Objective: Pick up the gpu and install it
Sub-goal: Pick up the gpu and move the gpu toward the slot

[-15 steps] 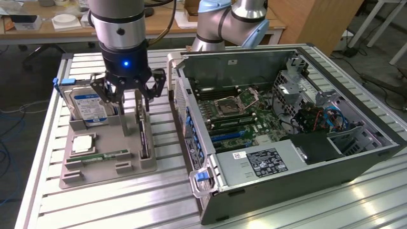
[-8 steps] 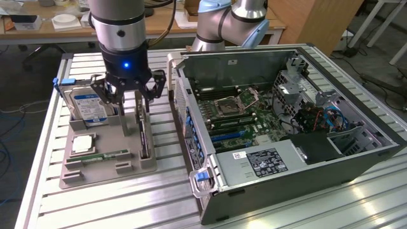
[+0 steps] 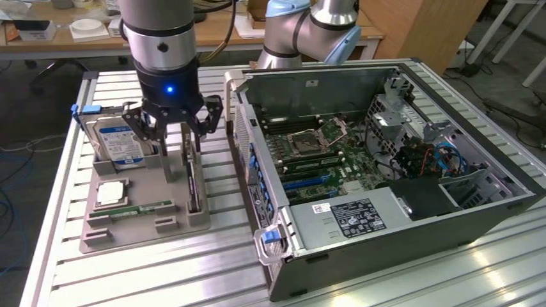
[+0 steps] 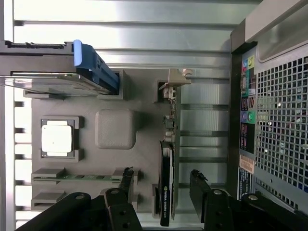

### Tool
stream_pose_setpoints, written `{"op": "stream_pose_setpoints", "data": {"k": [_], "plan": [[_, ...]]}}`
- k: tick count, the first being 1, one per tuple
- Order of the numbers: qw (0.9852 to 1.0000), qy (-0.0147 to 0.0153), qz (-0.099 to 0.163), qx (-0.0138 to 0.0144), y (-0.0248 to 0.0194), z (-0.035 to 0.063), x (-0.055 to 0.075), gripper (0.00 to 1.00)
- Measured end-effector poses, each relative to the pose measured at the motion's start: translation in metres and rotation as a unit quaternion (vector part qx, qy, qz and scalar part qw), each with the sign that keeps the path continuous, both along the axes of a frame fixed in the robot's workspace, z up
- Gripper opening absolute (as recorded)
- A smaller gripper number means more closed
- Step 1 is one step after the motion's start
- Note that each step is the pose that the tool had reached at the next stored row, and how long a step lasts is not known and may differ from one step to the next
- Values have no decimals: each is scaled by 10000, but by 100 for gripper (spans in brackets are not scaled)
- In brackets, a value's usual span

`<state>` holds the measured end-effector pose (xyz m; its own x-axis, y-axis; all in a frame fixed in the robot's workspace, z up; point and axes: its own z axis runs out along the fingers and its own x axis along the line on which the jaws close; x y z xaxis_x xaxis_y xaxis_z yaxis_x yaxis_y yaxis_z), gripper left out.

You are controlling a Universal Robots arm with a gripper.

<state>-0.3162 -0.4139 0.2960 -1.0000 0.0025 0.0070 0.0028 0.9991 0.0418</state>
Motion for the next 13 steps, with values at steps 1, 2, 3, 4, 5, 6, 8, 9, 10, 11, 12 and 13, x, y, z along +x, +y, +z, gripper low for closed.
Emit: {"op": "stream_pose_setpoints", "data": {"k": [1,2,3,4,5,6,8,9,10,11,12,13], "plan": [[10000,0,0,0,0,-4,0,59],[10000,0,0,0,-1,-7,0,59],[10000,0,0,0,-1,-11,0,59],[10000,0,0,0,-1,-15,0,59],[10000,0,0,0,-2,-18,0,59],[10000,0,0,0,-2,-22,0,59],[10000,0,0,0,-3,-29,0,59],[10000,0,0,0,-3,-32,0,59],[10000,0,0,0,-4,-36,0,59],[10000,0,0,0,-5,-40,0,59],[10000,-1,0,0,-5,-43,0,59],[10000,0,0,0,-6,-45,0,59]]}}
